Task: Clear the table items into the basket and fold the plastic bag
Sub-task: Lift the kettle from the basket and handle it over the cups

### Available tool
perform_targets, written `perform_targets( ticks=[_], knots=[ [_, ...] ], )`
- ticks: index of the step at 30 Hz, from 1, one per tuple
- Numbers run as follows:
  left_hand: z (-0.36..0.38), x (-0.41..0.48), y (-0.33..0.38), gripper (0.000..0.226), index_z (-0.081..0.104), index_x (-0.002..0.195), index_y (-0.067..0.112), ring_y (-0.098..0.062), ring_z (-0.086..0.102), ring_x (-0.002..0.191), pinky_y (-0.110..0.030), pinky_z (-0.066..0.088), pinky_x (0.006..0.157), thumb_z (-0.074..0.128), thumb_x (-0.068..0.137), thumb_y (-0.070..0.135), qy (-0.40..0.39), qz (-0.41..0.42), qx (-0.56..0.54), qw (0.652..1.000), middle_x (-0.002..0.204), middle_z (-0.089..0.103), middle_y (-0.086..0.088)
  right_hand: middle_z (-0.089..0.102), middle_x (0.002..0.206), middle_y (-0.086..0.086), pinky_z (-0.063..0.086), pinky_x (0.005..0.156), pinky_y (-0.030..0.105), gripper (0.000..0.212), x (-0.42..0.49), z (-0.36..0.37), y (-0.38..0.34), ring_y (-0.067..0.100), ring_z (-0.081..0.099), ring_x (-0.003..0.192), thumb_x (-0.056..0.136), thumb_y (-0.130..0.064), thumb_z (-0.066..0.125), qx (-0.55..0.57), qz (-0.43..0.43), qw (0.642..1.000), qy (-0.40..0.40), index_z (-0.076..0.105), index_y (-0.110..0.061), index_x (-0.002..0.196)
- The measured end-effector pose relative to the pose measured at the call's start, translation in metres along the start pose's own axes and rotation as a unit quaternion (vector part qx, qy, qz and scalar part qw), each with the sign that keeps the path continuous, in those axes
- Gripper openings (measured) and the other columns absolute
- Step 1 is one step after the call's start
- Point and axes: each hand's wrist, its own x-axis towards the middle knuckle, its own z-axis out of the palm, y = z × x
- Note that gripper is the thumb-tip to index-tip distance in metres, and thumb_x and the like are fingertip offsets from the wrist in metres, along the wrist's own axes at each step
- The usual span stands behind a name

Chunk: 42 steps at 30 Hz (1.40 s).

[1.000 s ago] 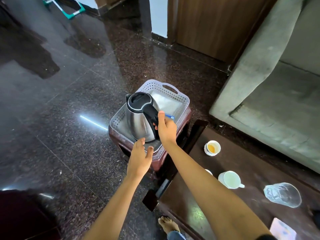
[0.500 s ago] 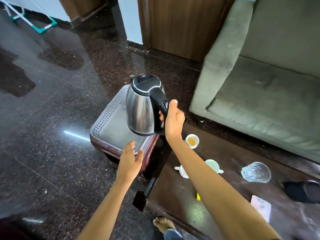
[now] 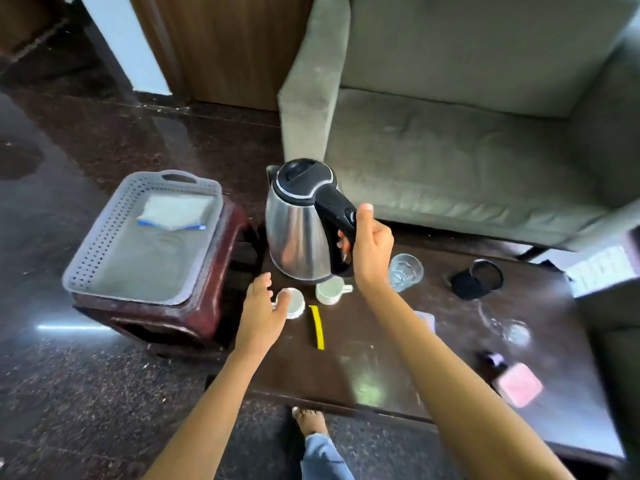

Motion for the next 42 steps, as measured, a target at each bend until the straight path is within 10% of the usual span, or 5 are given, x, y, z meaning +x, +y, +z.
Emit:
perform_targets(
  ticks=[16, 21, 33, 36, 42],
  knots=[
    [0.151, -0.039, 0.094, 0.127, 0.013, 0.15, 0.013, -0.019, 0.037, 0.136, -0.038, 0.037, 0.109, 0.085, 0.054, 0.051, -0.234, -0.006, -0.074, 0.969, 0.153, 0.03, -0.004, 0.054, 0.046, 0.008, 0.039, 0.047, 0.016, 0.067, -0.007, -0.221, 0.018, 0.011, 0.045, 0.041, 0.099, -0.042, 0.042, -0.191, 0.033, 0.972, 0.13, 0.058, 0.005, 0.055],
    [0.18, -0.04, 0.115, 0.093, 0.031, 0.14, 0.014, -0.003, 0.047, 0.107, -0.02, 0.036, 0.089, 0.085, 0.066, 0.031, -0.267, -0.003, -0.117, 0.957, 0.116, 0.05, 0.016, 0.056, 0.047, 0.011, 0.041, 0.051, 0.016, 0.068, 0.006, -0.248, 0.027, 0.013, 0.048, 0.042, 0.098, -0.046, 0.042, -0.231, 0.058, 0.963, 0.128, 0.061, 0.003, 0.055],
    [0.231, -0.024, 0.117, 0.087, 0.035, 0.135, 0.018, -0.013, 0.056, 0.113, -0.021, 0.047, 0.084, 0.085, 0.066, 0.032, -0.308, -0.074, -0.173, 0.932, 0.127, 0.057, 0.003, 0.054, 0.041, 0.007, 0.043, 0.05, 0.012, 0.069, 0.042, -0.262, 0.042, 0.017, 0.051, 0.041, 0.095, -0.048, 0.044, -0.284, 0.121, 0.949, 0.069, 0.061, 0.006, 0.056],
    [0.237, -0.025, 0.117, 0.084, 0.036, 0.135, 0.019, -0.014, 0.058, 0.108, -0.013, 0.054, 0.058, 0.085, 0.067, 0.029, -0.33, -0.103, -0.209, 0.915, 0.124, 0.058, -0.002, 0.055, 0.039, 0.003, 0.049, 0.06, 0.02, 0.07, 0.049, -0.265, 0.043, 0.012, 0.052, 0.038, 0.095, -0.049, 0.044, -0.301, 0.128, 0.944, 0.046, 0.061, 0.008, 0.057],
    [0.256, -0.029, 0.113, 0.068, 0.047, 0.117, 0.014, -0.014, 0.057, 0.09, -0.059, 0.053, 0.078, 0.086, 0.063, 0.028, -0.346, -0.148, -0.257, 0.89, 0.101, 0.063, -0.001, 0.056, 0.039, 0.004, 0.045, 0.053, 0.013, 0.07, 0.063, -0.271, 0.037, 0.014, 0.053, 0.036, 0.093, -0.052, 0.044, -0.341, 0.152, 0.927, 0.029, 0.064, 0.004, 0.057]
  ],
)
